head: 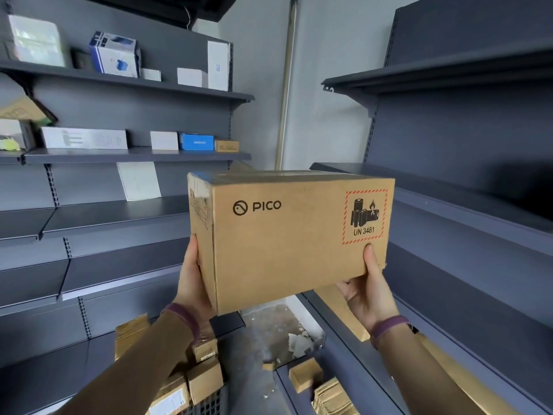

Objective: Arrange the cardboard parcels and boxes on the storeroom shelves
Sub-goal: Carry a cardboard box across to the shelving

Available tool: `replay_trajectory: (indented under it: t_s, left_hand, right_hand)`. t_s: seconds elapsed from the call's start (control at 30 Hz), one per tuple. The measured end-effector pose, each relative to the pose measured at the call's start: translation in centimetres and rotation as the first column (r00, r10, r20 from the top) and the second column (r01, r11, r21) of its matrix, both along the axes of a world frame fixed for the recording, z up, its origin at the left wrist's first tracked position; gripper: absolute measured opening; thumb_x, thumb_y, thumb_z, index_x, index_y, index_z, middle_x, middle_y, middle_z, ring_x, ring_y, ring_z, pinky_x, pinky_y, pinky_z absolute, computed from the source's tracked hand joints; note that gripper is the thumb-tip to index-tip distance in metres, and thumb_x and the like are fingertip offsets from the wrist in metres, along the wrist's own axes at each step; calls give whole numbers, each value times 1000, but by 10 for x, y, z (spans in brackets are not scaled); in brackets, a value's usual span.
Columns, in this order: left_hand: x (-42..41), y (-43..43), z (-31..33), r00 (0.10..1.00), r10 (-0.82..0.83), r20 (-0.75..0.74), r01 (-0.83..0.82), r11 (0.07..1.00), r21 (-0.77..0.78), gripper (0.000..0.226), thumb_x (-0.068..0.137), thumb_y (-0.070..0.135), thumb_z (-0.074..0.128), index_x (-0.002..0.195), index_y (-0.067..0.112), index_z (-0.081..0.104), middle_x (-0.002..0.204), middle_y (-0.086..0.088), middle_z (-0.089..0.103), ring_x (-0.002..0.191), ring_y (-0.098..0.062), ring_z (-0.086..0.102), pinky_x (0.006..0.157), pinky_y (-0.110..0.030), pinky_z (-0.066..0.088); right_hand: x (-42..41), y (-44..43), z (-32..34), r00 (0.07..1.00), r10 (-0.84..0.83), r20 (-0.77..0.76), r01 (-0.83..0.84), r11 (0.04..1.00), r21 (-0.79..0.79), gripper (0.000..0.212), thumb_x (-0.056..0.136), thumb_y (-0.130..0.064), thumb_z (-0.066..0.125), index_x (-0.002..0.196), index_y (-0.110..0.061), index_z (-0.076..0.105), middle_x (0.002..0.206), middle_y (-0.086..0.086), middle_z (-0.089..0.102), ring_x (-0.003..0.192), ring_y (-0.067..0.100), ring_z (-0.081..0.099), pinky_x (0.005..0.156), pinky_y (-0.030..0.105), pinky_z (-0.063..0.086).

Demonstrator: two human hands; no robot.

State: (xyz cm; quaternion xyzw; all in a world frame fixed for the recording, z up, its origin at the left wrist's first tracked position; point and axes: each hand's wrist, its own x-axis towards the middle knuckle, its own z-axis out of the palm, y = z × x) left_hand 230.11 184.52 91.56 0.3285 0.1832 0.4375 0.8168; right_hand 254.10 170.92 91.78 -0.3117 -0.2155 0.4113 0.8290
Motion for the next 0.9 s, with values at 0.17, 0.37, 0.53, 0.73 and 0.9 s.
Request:
replay_trajectory:
  t_s: [0.17,0.37,0.53,0.73,0.9]
  left_hand:
    - [6,-5,-3,982,33,186,-10,992,-125,67,90,76,43,98,21,79,102,-4,75,94,-22,74,77,-38,63]
    - [23,-24,-4,978,-21,208,55,986,-158,105,60,83,58,131,7,51,128,-22,60,113,-42,63,88,-54,57]
    - [44,-40,-4,998,-30,57,34,997,-75,113,44,72,87,132,11,50,136,-22,59,117,-38,64,93,-56,55]
    - [50,-42,-7,969,86,232,-55,989,-138,33,96,40,58,122,19,59,112,-4,76,116,-26,64,91,-52,56]
    - [39,-25,9,965,151,213,-117,979,-165,37,92,41,63,120,17,62,111,-5,76,105,-21,72,75,-37,63]
  right_hand:
    - [-15,2,4,992,-128,8,128,991,-41,54,81,-36,67,130,-15,58,121,9,71,105,24,71,68,34,63]
    - [-31,7,12,959,-281,-28,280,960,-24,63,86,-18,73,136,-20,34,104,3,70,84,14,75,79,47,60]
    - [-41,5,1,964,-264,14,265,963,-47,57,87,-15,72,131,-22,37,116,7,67,94,17,74,72,38,63]
    - [-45,0,5,954,-233,188,239,971,-10,55,84,-10,74,128,-25,44,125,5,62,113,22,67,78,37,61]
    - [-39,-3,9,989,-77,127,72,996,46,62,82,-44,66,135,-19,46,129,12,64,119,34,63,81,46,60]
